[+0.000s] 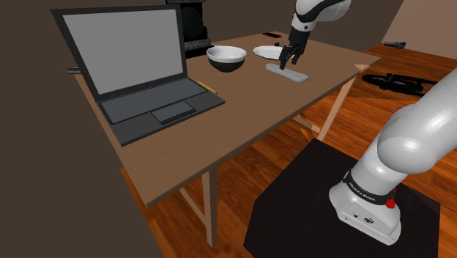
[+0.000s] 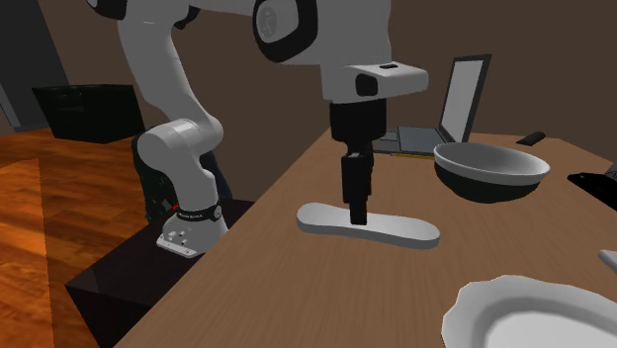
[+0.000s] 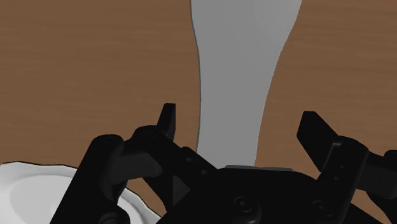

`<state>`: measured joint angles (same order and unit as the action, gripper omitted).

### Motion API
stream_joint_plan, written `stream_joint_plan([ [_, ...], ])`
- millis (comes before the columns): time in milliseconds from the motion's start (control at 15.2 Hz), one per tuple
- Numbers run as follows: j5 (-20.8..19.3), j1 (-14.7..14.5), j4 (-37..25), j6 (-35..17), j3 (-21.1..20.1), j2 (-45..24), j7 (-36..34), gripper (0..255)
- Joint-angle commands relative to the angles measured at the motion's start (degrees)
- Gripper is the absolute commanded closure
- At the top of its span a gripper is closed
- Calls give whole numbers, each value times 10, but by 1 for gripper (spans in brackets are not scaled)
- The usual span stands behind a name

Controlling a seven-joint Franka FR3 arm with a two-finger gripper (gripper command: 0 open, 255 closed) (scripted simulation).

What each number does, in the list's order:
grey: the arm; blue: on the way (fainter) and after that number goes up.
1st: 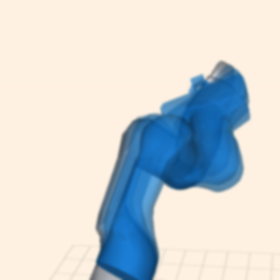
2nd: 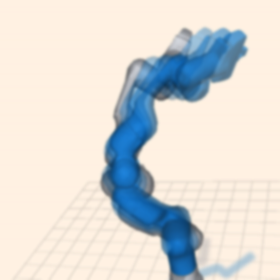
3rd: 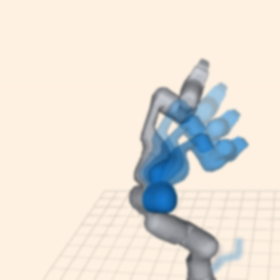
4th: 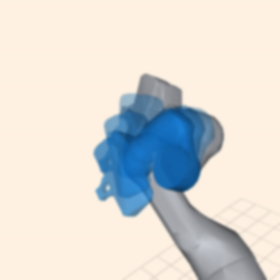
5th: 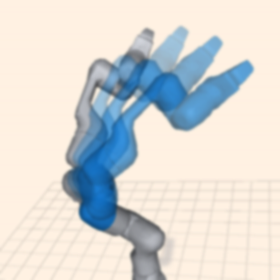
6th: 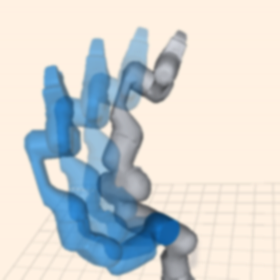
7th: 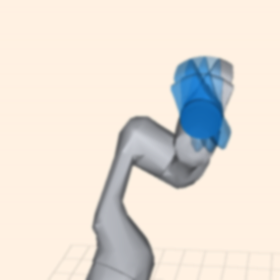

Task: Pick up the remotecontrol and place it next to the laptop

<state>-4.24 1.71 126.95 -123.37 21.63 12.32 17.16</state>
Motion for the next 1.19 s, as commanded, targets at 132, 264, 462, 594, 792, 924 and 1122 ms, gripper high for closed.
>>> stream_joint_plan([
  [132,6,-1,15,-31,4,-17,5,0],
  [264,7,-1,17,-36,4,-19,6,0],
  [462,7,-1,17,-36,4,-19,6,0],
  [594,7,-1,17,-36,4,-19,6,0],
  [792,7,-1,17,-36,4,-19,6,255],
  [924,7,-1,17,-36,4,-19,6,255],
  [1122,7,-1,17,-36,4,-19,6,255],
])
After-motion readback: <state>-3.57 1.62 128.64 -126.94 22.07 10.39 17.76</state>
